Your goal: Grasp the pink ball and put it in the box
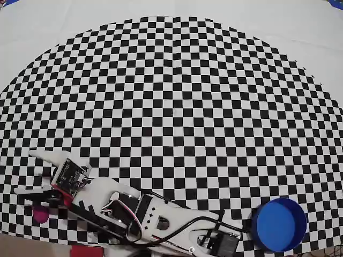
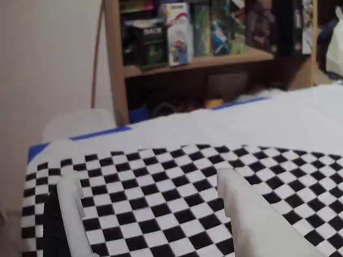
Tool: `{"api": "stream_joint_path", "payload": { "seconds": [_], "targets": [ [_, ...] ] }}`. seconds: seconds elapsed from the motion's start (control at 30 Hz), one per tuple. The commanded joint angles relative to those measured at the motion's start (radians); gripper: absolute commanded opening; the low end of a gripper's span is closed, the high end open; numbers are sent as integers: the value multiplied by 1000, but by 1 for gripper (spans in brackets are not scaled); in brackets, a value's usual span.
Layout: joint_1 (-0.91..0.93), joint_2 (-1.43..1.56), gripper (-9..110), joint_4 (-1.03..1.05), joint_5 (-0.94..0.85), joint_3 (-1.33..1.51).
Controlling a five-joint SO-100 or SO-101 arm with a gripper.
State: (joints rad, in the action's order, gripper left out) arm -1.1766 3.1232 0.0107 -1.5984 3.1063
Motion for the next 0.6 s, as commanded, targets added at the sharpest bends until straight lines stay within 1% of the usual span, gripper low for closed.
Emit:
{"api": "stream_joint_path", "payload": {
  "seconds": [0.0, 0.57],
  "targets": [
    [-20, -8, 29, 2, -2, 6],
    [-98, -34, 29, 2, -5, 6]
  ]
}}
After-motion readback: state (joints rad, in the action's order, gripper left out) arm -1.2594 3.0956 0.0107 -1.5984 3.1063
